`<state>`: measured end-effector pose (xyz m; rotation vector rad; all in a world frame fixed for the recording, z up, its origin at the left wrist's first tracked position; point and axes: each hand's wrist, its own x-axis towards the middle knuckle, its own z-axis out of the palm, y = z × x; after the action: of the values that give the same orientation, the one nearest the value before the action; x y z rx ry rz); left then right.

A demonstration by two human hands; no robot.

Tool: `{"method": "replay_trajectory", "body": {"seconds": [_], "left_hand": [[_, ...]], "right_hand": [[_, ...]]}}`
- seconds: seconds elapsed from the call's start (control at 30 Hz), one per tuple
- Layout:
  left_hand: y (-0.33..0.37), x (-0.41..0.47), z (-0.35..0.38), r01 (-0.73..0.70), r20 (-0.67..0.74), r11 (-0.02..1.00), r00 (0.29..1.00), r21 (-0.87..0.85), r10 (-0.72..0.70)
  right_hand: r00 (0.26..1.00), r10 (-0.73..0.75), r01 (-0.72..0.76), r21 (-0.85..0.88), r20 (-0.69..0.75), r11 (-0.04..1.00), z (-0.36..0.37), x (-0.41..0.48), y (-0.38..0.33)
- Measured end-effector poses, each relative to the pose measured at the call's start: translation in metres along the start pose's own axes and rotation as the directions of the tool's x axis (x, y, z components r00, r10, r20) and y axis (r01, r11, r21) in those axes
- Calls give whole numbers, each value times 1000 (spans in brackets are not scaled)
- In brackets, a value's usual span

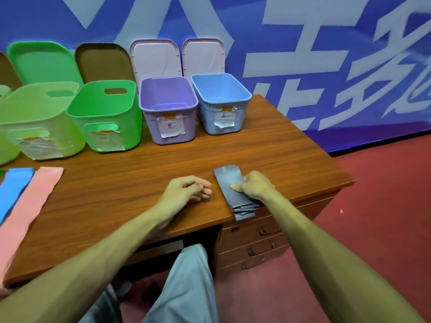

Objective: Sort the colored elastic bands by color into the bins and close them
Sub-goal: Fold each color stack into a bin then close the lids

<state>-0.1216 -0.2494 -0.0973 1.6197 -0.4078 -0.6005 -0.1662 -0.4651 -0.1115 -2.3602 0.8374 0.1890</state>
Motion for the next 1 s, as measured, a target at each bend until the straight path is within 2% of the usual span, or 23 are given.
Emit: {"method": "replay_trajectory", "body": {"seconds": [0.1, 0.2, 0.37, 0.47, 0.53, 0.63, 0.73, 0.87, 1.0], "left_hand": [[5, -1, -13, -4, -74, 1000, 997, -26, 2], [7, -2, -24, -9, -87, 1000, 996, -5, 9], [14, -3, -41, 29, -103, 997, 994, 77, -21], [21, -8, -52, 54, -115, 993, 992, 100, -43], [27, -14, -63, 91, -113, 990, 990, 108, -78], [40, -29, -84, 104, -102, 992, 990, 74, -96], [51, -48, -116, 16, -155, 996, 988, 85, -2], [68, -72, -171, -119, -299, 982, 941, 144, 158], [79, -91, -211, -124, -329, 976, 927, 182, 179]], "right_hand": [[998, 60, -60, 11, -15, 998, 0, -6, -17], [997, 81, -81, 41, -1, 996, -2, -12, -31], [992, 111, -125, 383, 58, 915, 0, -21, -47], [996, -21, -27, 515, 87, 857, -1, -40, -77], [986, -128, 29, 641, 109, 767, 1, -50, -102], [957, -274, 81, 825, 91, 559, 12, -64, -151], [917, -386, 59, 925, 99, 376, 24, -74, -204], [849, -501, -31, 962, 168, 271, 38, -85, -262], [799, -566, -111, 975, 201, 191, 50, -86, -302]]}}
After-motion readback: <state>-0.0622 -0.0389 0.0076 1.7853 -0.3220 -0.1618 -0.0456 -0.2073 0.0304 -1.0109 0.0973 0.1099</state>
